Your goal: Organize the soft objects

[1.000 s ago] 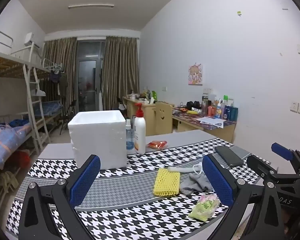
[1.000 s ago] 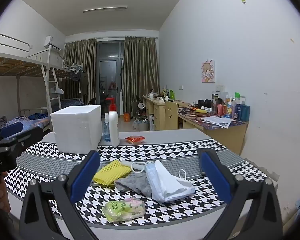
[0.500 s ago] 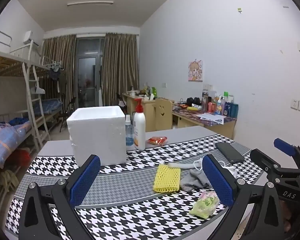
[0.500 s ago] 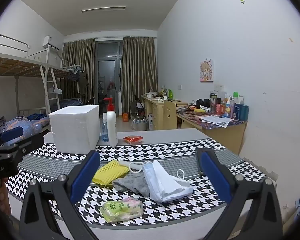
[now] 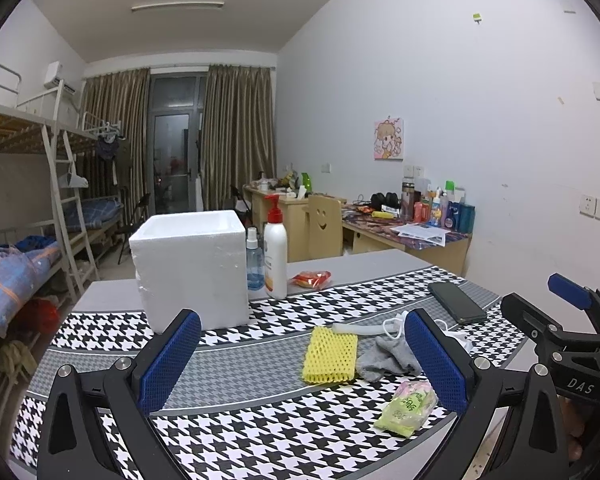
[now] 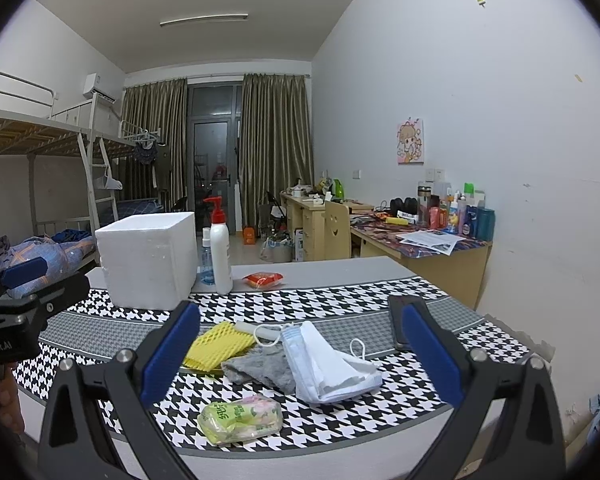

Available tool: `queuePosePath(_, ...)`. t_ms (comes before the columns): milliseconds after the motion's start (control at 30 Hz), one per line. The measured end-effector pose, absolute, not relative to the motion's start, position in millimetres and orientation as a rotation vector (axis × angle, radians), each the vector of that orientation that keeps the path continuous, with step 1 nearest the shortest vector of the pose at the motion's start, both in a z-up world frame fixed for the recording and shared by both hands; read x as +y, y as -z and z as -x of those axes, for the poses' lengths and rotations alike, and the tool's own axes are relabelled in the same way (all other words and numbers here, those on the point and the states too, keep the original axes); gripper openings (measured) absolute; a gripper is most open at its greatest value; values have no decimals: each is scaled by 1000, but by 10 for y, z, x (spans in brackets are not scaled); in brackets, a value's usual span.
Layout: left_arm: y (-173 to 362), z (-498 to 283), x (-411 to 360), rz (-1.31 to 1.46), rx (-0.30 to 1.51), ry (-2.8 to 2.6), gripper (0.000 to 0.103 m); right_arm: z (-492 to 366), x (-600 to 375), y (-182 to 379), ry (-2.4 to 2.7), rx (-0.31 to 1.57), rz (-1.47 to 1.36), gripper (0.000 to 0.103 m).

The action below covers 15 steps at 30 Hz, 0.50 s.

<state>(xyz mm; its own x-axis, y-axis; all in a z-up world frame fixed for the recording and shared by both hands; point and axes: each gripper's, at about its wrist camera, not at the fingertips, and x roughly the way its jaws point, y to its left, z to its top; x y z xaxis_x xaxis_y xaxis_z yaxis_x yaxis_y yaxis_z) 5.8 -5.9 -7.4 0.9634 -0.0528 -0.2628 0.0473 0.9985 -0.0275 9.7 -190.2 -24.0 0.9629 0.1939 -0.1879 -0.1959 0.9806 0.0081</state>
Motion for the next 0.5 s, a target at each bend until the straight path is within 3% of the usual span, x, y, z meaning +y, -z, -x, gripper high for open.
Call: queuePosePath(500, 106, -113, -52, 20, 285, 50, 102, -134, -1936, 250, -195, 196, 7, 102)
